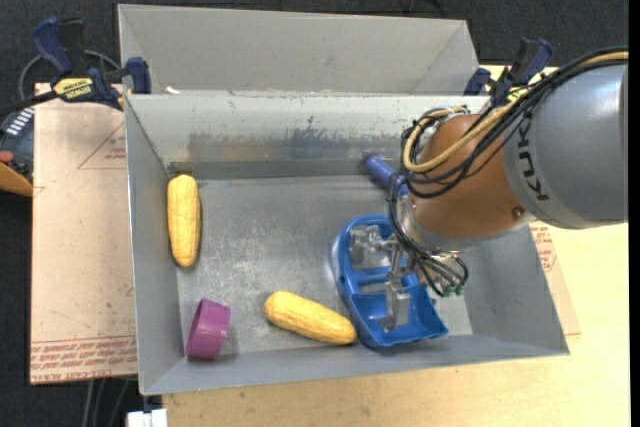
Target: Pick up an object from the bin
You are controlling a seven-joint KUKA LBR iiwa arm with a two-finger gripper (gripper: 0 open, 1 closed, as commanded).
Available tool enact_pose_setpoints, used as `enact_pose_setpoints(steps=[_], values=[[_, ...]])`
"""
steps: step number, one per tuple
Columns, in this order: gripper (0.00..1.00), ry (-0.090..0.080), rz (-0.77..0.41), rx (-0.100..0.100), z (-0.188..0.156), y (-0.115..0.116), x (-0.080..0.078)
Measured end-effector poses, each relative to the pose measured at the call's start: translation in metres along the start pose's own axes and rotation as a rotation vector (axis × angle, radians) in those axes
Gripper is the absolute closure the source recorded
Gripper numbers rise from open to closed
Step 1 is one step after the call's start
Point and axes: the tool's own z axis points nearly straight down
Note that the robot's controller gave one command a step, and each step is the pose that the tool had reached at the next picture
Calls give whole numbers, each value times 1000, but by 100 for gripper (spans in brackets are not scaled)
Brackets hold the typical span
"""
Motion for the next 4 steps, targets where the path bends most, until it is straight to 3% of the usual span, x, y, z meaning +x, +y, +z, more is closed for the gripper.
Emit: enact_pose_setpoints(steps=[1, 2, 4], values=[[0, -19, -8, 2, 26, -2, 20], [100, -26, -270, 6, 25, -29, 18], [100, -28, -270, 6, 24, -29, 17]])
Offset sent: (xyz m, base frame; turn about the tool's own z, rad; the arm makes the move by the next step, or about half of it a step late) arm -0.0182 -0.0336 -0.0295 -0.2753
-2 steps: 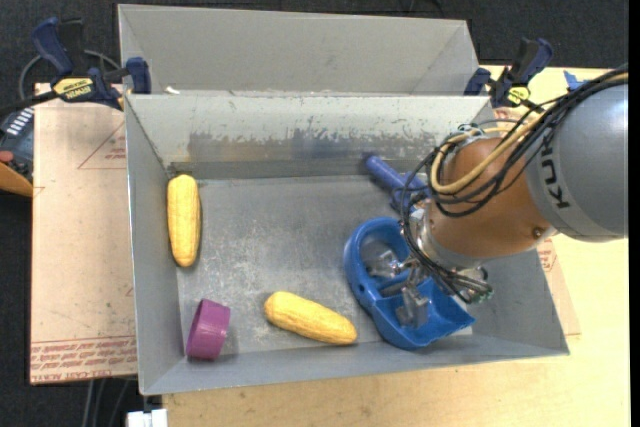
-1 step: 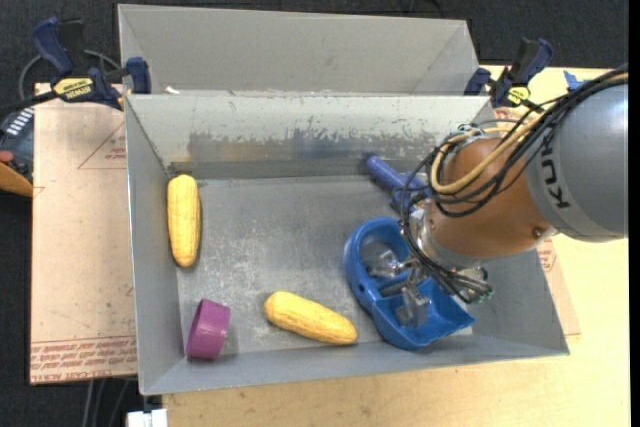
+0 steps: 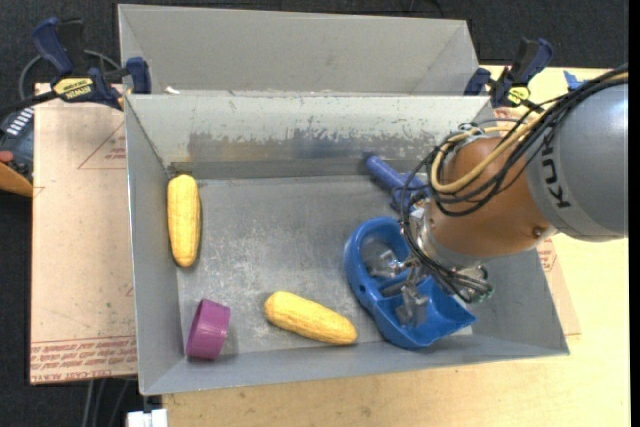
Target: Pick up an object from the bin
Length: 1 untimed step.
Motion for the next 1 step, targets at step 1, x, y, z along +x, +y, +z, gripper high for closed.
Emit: enact_pose_setpoints(steps=[1], values=[[100, 3, 1, -4, -13, 1, 0]])
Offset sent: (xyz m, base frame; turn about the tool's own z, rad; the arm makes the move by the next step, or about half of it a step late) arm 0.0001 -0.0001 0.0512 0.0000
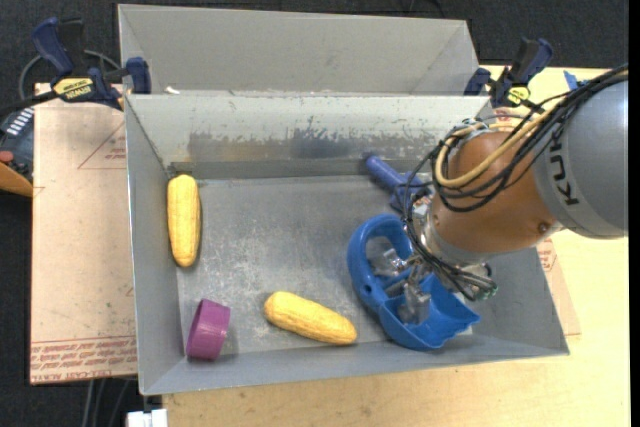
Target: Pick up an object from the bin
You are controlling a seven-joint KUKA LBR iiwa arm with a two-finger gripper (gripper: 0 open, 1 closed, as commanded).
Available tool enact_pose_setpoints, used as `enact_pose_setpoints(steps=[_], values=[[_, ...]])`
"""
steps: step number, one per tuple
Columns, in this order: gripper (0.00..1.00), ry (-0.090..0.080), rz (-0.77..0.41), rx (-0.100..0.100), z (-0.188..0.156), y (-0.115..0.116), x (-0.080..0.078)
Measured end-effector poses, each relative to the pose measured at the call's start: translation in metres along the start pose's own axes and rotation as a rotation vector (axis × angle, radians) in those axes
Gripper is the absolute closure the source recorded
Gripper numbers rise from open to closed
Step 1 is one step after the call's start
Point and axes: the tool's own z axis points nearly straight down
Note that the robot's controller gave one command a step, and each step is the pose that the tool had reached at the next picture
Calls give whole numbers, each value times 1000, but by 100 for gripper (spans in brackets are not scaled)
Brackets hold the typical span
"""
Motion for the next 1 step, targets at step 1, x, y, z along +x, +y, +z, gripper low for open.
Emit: enact_pose_setpoints(steps=[1], values=[[100, -5, 0, 3, -17, -1, -2]])
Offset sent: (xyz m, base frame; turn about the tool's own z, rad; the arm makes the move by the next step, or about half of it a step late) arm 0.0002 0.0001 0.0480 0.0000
